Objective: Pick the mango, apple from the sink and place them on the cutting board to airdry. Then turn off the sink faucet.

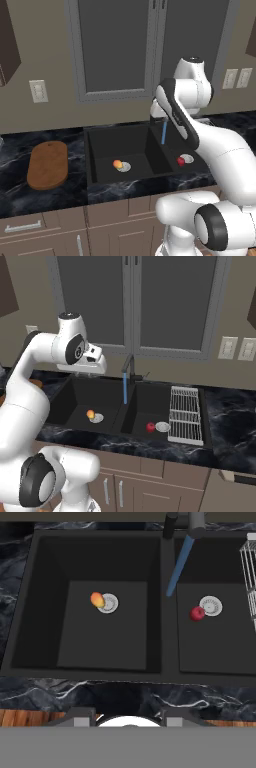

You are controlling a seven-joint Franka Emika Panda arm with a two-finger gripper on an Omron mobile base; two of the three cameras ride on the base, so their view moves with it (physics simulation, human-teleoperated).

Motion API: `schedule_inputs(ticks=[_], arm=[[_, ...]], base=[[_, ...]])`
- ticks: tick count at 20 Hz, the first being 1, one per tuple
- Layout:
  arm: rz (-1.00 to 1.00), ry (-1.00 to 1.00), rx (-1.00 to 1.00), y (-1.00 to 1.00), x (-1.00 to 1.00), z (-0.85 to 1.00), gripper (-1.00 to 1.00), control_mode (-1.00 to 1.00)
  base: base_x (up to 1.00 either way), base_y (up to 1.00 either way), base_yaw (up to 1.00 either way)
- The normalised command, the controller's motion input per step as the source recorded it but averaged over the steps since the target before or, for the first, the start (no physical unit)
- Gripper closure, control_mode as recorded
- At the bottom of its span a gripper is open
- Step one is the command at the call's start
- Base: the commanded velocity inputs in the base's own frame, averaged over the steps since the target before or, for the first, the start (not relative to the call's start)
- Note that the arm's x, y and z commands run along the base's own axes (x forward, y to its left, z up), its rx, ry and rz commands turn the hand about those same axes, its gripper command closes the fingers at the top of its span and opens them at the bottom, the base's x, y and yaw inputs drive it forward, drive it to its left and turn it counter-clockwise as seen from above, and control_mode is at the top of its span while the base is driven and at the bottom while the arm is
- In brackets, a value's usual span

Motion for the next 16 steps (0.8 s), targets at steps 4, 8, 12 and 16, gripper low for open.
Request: schedule_inputs(ticks=[4,8,12,16], arm=[[0.00,0.00,0.00,0.00,-0.02,-0.02,-1.00,-1.00],[0.00,0.01,0.00,0.00,-0.08,-0.18,-1.00,-1.00],[-0.05,0.00,0.00,-0.12,-0.17,-0.20,-1.00,-1.00],[-0.11,0.00,0.00,-0.34,-0.27,-0.06,-1.00,-1.00]], base=[[0.00,0.00,0.00],[0.00,0.00,0.00],[0.00,0.00,0.00],[0.00,0.00,0.00]])
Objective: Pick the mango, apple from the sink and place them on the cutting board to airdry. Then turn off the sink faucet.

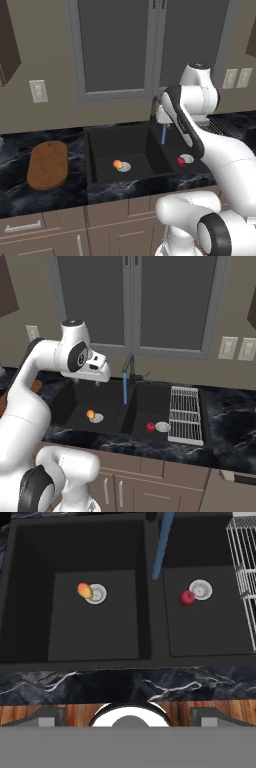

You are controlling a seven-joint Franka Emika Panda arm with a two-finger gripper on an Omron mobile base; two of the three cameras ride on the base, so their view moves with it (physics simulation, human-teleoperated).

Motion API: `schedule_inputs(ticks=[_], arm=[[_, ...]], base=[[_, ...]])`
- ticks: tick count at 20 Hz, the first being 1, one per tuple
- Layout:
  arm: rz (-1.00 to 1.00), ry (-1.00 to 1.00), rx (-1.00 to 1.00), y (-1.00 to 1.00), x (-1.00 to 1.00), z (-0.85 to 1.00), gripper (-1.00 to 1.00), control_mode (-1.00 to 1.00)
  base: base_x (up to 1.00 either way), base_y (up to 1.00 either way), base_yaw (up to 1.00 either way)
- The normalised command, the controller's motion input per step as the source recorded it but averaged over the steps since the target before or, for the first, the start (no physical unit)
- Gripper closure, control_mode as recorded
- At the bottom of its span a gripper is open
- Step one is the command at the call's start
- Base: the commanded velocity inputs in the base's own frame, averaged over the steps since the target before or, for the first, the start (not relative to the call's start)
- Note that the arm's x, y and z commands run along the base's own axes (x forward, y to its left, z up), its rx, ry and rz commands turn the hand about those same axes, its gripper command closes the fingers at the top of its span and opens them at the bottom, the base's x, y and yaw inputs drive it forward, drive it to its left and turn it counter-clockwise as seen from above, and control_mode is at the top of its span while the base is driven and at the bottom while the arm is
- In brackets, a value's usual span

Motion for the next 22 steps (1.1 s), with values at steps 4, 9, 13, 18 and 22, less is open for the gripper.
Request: schedule_inputs(ticks=[4,9,13,18,22], arm=[[-0.16,0.00,0.00,-0.35,-0.17,0.00,-1.00,-1.00],[-0.20,0.01,0.00,-0.30,-0.02,0.00,-1.00,-1.00],[-0.25,0.03,0.00,-0.29,0.00,0.00,-1.00,-1.00],[-0.24,0.04,0.00,-0.16,0.00,-0.01,-1.00,-1.00],[-0.09,0.03,0.00,0.00,0.00,-0.19,-1.00,-1.00]], base=[[0.00,0.00,0.00],[0.00,0.00,0.00],[0.00,0.00,0.00],[0.00,0.00,0.00],[0.00,0.00,0.00]])
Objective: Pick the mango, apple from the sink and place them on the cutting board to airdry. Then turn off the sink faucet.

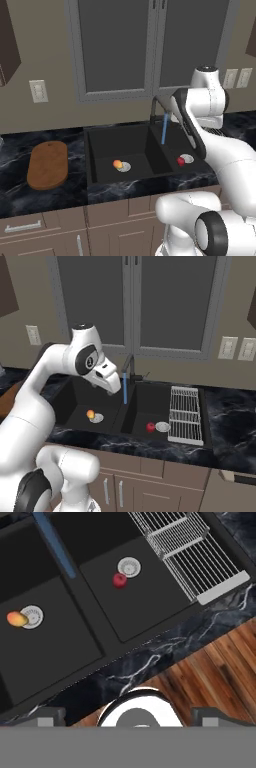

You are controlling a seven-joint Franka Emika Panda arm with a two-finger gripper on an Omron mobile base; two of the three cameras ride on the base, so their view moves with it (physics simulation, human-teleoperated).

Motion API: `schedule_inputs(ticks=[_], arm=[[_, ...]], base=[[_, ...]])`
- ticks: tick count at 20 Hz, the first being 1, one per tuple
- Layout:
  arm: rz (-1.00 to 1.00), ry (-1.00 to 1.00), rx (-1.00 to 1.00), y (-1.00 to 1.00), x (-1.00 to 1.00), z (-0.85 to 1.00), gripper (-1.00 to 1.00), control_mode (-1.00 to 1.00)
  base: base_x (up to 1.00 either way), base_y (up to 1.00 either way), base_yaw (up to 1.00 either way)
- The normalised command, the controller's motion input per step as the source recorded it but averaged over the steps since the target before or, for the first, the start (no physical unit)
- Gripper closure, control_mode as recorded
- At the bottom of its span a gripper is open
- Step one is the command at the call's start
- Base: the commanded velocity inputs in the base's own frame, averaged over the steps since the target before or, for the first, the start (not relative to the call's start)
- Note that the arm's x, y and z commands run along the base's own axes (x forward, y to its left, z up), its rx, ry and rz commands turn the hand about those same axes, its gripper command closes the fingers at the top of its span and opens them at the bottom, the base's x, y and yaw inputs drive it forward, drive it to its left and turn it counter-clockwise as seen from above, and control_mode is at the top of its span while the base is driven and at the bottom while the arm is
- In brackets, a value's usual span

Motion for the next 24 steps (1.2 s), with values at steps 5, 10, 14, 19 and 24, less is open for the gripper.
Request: schedule_inputs(ticks=[5,10,14,19,24], arm=[[-0.04,0.04,0.00,0.00,0.00,-0.35,-1.00,-1.00],[0.00,0.02,0.00,-0.14,0.00,-0.30,-1.00,-1.00],[-0.02,0.01,0.01,-0.23,0.00,-0.17,-1.00,-1.00],[-0.14,0.00,0.03,-0.20,0.00,-0.10,-1.00,-1.00],[-0.18,0.02,0.06,-0.27,0.00,-0.09,-1.00,-1.00]], base=[[0.00,0.00,0.00],[0.00,0.00,0.00],[0.00,0.00,0.00],[0.00,0.00,0.00],[0.00,0.00,0.00]])
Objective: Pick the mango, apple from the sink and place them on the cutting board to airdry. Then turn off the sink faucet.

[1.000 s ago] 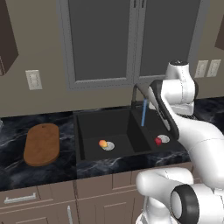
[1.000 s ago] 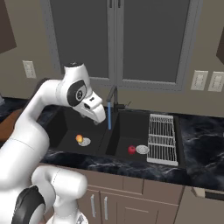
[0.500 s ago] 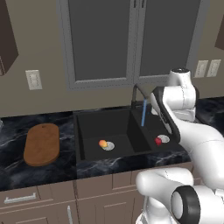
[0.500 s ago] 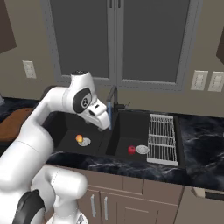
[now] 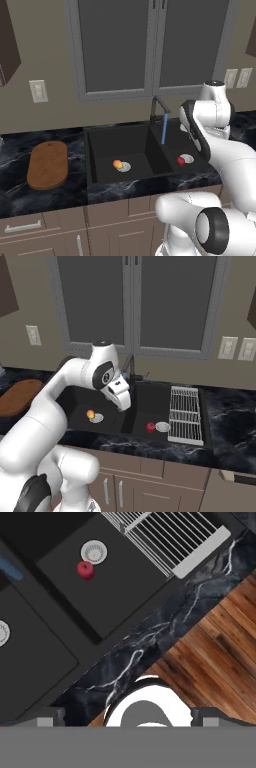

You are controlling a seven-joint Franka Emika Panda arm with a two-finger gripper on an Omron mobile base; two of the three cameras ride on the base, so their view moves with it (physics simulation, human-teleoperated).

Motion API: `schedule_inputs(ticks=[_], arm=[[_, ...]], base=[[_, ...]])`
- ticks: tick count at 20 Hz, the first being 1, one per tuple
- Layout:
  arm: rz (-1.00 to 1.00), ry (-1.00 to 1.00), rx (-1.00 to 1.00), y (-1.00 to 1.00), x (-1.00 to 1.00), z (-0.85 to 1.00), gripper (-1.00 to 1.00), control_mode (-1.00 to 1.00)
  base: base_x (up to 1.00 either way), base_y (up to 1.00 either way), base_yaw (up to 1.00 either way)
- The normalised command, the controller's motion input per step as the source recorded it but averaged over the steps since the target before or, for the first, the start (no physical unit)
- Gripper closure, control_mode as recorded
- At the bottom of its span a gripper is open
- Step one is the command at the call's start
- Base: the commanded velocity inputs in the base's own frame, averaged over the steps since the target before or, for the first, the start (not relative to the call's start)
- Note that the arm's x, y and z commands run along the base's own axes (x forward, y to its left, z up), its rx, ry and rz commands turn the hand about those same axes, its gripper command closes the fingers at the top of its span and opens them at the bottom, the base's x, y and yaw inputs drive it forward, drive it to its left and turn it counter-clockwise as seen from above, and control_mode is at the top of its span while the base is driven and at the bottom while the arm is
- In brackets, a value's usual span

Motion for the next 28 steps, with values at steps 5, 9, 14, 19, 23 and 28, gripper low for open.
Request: schedule_inputs(ticks=[5,9,14,19,23,28], arm=[[-0.15,0.05,0.03,-0.22,0.08,-0.19,-1.00,-1.00],[-0.11,0.06,0.00,-0.10,0.21,-0.25,-1.00,-1.00],[-0.06,0.04,0.00,-0.07,0.20,-0.19,-1.00,-1.00],[-0.01,0.00,0.00,-0.10,0.20,-0.16,-1.00,-1.00],[0.00,0.00,0.03,-0.08,0.24,-0.15,-1.00,-1.00],[0.00,0.00,0.01,-0.02,0.20,-0.22,-1.00,-1.00]], base=[[0.00,0.00,0.00],[0.00,0.00,0.00],[0.00,0.00,0.00],[0.00,0.00,0.00],[0.00,0.00,0.00],[0.00,0.00,0.00]])
